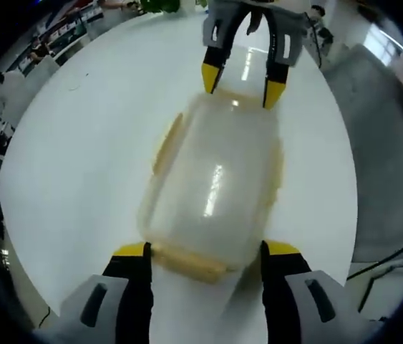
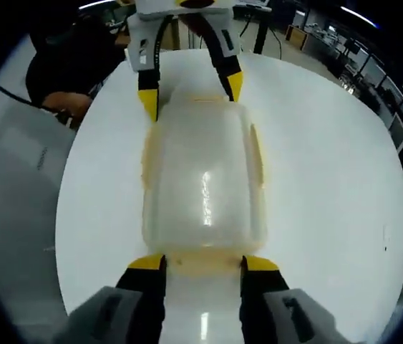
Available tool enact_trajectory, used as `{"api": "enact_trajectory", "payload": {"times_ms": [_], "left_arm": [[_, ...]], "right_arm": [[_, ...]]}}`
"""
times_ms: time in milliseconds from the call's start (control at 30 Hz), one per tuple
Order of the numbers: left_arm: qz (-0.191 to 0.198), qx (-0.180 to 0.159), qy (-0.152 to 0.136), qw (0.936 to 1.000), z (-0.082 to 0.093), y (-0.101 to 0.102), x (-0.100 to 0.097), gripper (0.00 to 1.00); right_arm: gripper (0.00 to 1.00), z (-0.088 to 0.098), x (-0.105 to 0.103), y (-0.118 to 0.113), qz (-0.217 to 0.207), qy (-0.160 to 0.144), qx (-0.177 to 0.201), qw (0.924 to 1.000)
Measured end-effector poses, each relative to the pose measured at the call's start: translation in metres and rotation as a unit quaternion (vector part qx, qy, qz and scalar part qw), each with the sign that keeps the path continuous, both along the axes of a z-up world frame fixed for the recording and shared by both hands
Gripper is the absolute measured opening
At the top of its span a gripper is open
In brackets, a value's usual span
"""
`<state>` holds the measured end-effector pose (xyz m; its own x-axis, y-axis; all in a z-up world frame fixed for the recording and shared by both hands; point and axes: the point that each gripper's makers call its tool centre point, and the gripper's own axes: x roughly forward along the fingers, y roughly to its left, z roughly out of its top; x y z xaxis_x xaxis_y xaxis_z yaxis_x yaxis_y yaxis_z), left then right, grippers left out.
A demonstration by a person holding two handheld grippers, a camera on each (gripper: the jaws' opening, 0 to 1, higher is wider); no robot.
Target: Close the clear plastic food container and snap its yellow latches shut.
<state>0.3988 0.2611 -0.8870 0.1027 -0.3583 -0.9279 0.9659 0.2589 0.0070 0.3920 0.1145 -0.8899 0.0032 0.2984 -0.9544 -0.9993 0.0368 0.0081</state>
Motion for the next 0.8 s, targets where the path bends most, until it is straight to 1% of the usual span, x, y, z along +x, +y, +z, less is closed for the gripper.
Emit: {"api": "enact_trajectory", "payload": {"times_ms": [133,233,333,467,600,667,800], "left_arm": [[0.000,0.004,0.000,1.0000,-0.0001,0.0000,-0.0032,0.59],[-0.001,0.006,0.001,1.0000,-0.0004,0.0006,-0.0033,0.59],[-0.023,0.017,0.003,0.9996,-0.0006,0.0027,-0.0037,0.58],[-0.033,0.030,0.005,0.9990,-0.0016,0.0035,-0.0041,0.57],[-0.048,0.035,0.006,0.9982,-0.0016,0.0054,-0.0047,0.56],[-0.064,0.042,0.006,0.9970,-0.0017,0.0072,-0.0053,0.55],[-0.075,0.043,0.006,0.9962,-0.0020,0.0082,-0.0051,0.54]], "right_arm": [[0.38,-0.0006,-0.0004,-0.0012,0.011,-0.003,0.001,0.9999],[0.38,-0.0009,0.0006,-0.0008,0.005,-0.001,0.002,1.0000],[0.39,-0.0010,0.0002,0.0001,0.010,-0.002,-0.004,0.9999],[0.39,-0.0006,0.0002,-0.0006,0.010,0.000,-0.012,0.9999],[0.38,-0.0006,-0.0002,-0.0007,0.012,0.000,-0.014,0.9998],[0.38,-0.0008,-0.0002,-0.0008,0.011,0.000,-0.016,0.9998],[0.38,-0.0009,-0.0004,-0.0011,0.008,0.000,-0.013,0.9999]]}}
